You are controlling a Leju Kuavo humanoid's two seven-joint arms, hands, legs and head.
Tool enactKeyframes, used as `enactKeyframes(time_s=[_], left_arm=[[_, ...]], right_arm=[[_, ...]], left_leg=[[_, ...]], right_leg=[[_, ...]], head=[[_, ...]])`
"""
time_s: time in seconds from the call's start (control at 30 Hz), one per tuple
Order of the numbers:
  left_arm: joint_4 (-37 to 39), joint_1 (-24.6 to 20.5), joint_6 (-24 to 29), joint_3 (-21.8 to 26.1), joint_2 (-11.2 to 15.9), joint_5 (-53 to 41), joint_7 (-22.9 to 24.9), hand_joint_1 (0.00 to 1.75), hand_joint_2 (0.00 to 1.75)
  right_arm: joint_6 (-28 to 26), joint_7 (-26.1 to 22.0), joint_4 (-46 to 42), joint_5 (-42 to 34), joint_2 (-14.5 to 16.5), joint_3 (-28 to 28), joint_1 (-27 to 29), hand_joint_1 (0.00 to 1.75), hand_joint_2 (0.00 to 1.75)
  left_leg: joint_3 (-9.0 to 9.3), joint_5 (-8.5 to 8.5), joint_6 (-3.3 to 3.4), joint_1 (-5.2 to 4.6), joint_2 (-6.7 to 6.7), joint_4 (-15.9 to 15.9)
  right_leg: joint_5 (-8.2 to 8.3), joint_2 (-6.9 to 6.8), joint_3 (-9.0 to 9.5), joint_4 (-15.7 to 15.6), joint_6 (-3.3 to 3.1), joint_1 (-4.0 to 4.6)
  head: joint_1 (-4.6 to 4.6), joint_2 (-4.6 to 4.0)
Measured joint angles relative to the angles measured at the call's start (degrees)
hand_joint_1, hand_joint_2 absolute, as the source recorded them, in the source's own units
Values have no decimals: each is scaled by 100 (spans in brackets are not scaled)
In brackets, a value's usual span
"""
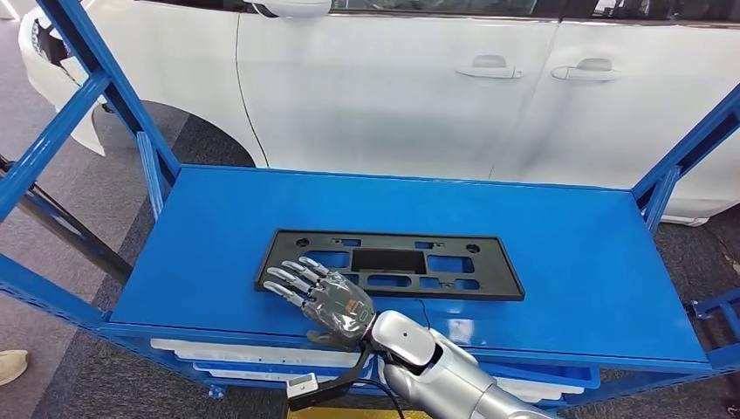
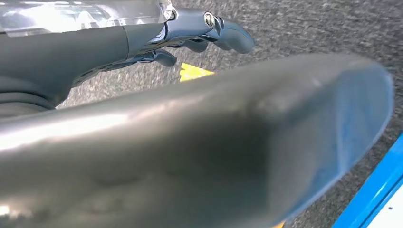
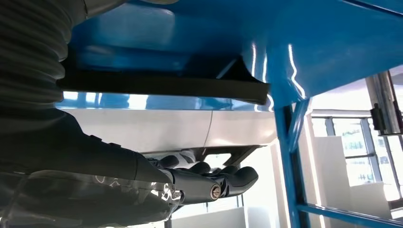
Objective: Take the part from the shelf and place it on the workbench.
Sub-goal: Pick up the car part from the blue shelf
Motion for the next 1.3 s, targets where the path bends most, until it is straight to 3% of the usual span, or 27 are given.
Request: enactKeyframes(time_s=[0.07,0.1,0.13,0.17,0.23,0.3,0.4,0.47,0.57,0.6,0.63,0.67,0.77,0.83,0.9,0.97,1.0,1.07,1.1,1.13,1.17,1.2,1.23,1.3], left_arm=[[0,-7,-12,-16,5,-7,-13,0,0],[0,-7,-16,-28,9,-10,-15,0,0],[0,-6,-21,-41,13,-14,-16,0,0],[0,-6,-26,-56,15,-16,-16,0,0],[0,-9,-38,-84,15,-17,-17,0,0],[0,-18,-52,-106,14,-16,-22,0,0],[0,-23,-73,-131,19,-15,-25,0,0],[0,-25,-86,-145,23,-15,-29,0,0],[0,-29,-95,-176,33,-9,-37,0,0],[0,-26,-95,-190,37,-6,-38,0,0],[0,-21,-95,-205,42,-2,-38,0,0],[0,-17,-95,-221,44,1,-38,0,0],[0,-27,-98,-266,62,16,-37,0,0],[0,-37,-102,-284,68,32,-31,0,0],[0,-37,-105,-293,70,49,-23,0,0],[0,-38,-107,-306,70,63,-21,0,0],[0,-42,-108,-316,71,72,-20,0,0],[0,-48,-110,-340,74,88,-20,0,0],[0,-47,-113,-354,77,97,-20,0,0],[0,-44,-118,-366,79,102,-19,0,0],[0,-43,-127,-379,81,107,-19,0,0],[0,-43,-136,-391,81,110,-19,0,0],[0,-46,-145,-399,81,115,-20,0,0],[0,-54,-153,-413,76,136,-20,0,0]], right_arm=[[-10,50,151,11,117,44,-48,0,175],[-15,78,222,26,159,67,-54,0,175],[-21,112,288,51,200,86,-56,0,175],[-31,153,347,86,243,101,-61,0,175],[-56,242,433,159,332,121,-95,0,175],[-85,313,511,209,416,135,-155,0,175],[-135,448,659,304,507,132,-232,0,175],[-181,553,777,407,574,104,-303,0,175],[-250,691,1011,544,658,14,-445,0,175],[-266,744,1105,584,667,-30,-486,0,175],[-280,799,1206,623,668,-84,-526,0,175],[-301,846,1318,660,668,-157,-574,0,175],[-389,889,1621,734,670,-434,-760,0,175],[-440,887,1773,769,670,-606,-864,0,175],[-465,890,1893,792,670,-736,-921,0,175],[-478,939,1992,834,669,-843,-959,0,175],[-492,979,2044,868,669,-899,-978,0,175],[-533,1053,2163,937,658,-1022,-1003,0,175],[-555,1082,2233,976,646,-1083,-1007,0,175],[-570,1115,2301,1016,631,-1138,-1009,0,175],[-580,1154,2367,1063,615,-1190,-1014,0,175],[-585,1202,2422,1113,602,-1236,-1026,0,175],[-586,1254,2468,1160,593,-1279,-1046,0,175],[-582,1338,2553,1226,580,-1365,-1105,0,175]], left_leg=[[-7,-1,21,-6,2,2],[-7,-2,25,-10,-1,5],[-5,-4,25,-12,-5,7],[0,-6,23,-16,-11,9],[17,-14,12,-25,-17,10],[16,-24,-27,-40,-16,16],[12,-32,-123,-37,-7,7],[-45,-146,-185,-32,-5,157],[-510,-660,-265,-5,-5,1179],[-675,-771,-288,4,-4,1515],[-755,-768,-303,12,-3,1661],[-724,-652,-312,22,-2,1577],[-193,-103,-295,44,0,439],[-25,-28,-224,26,-10,77],[-29,-28,-139,15,-18,69],[-28,-4,-66,32,-14,45],[-29,9,-35,42,-11,30],[-43,16,1,38,-7,29],[-49,17,6,35,-7,31],[-50,16,8,33,-10,34],[-48,14,7,30,-13,37],[-41,12,4,27,-17,38],[-33,8,-2,22,-21,39],[-36,-4,-31,-3,-21,48]], right_leg=[[-350,-1,-370,787,27,-5],[-420,-1,-505,1061,28,-6],[-385,0,-552,1140,21,-5],[-243,0,-484,973,1,-1],[154,0,-119,175,-75,22],[362,-4,149,-425,-142,57],[390,-3,194,-564,-194,69],[428,-7,231,-636,-245,35],[447,-14,248,-669,-279,24],[445,-15,247,-665,-280,24],[443,-15,246,-657,-278,23],[437,-14,246,-645,-272,19],[389,-3,238,-567,-216,19],[373,2,218,-532,-161,39],[377,3,208,-535,-107,46],[277,3,157,-412,-49,32],[138,3,55,-187,-21,25],[-235,0,-303,570,20,10],[-368,0,-488,945,33,5],[-392,0,-593,1142,36,4],[-304,0,-592,1114,29,4],[-120,0,-475,845,9,6],[104,0,-279,422,-25,13],[378,-5,47,-304,-92,44]], head=[[7,0],[7,0],[8,0],[8,0],[8,-1],[1,-1],[-5,0],[-9,0],[-15,0],[-14,0],[-14,0],[-14,0],[-14,0],[-8,0],[-3,0],[3,-1],[9,-1],[21,0],[21,0],[22,0],[23,0],[23,0],[24,0],[21,0]])
